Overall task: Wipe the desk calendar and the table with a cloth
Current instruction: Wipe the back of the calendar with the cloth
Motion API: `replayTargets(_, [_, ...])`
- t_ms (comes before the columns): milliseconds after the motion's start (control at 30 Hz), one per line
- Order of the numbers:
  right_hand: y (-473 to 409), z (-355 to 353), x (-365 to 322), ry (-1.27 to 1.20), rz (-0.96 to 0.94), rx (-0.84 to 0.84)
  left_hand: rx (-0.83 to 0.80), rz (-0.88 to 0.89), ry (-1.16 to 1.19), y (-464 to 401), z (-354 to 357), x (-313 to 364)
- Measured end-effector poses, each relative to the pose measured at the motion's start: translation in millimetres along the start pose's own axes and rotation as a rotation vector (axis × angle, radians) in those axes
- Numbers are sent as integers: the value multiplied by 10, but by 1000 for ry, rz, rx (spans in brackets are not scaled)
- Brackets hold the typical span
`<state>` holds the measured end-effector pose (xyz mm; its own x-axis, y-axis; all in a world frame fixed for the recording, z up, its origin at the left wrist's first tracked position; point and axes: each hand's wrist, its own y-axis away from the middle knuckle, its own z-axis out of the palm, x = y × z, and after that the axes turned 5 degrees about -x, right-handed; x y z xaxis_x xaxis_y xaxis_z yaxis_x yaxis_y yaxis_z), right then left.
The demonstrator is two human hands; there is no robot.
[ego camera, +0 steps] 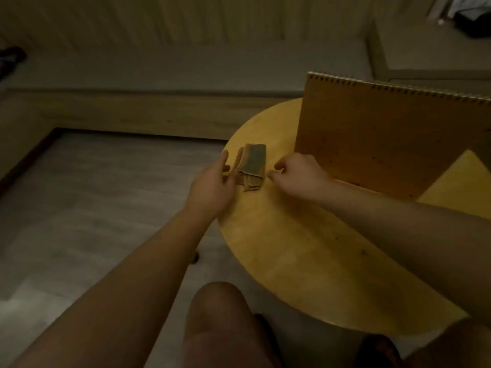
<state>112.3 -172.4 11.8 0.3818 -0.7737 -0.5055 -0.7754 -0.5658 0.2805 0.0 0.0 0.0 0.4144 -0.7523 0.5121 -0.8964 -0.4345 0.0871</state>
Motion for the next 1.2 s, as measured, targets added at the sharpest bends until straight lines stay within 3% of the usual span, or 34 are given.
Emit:
replayTargets(233, [-530,191,-251,-406,318,86,-1,-323,300,-420,123,-3])
replayTargets(400, [-542,299,-340,-695,389,-64,-28,-393,387,-401,156,43])
replayTargets(533, [-279,198,-365,-711,287,-33,-4,-400,571,-84,138,91])
replayTargets(600, [-12,102,-327,-766,187,-46,1,-374,784,133,136,134])
replayTargets(700, [442,-69,-170,-859,53,-28,-141,-319,1257,462,131,284])
replayTargets(800, [845,-210,53,-900,-36,-27,-319,-246,1430,694,101,456])
replayTargets(967, [1426,-417,414,-884,-139,-20,-503,-37,1322,939,48,783])
replayTargets(1100, [1753,-521,620,-858,-145,48,-372,48,1193,1034,131,1099])
replayTargets(1200, [1889,-557,750,-742,-121,168,-294,148,966,1071,199,1262])
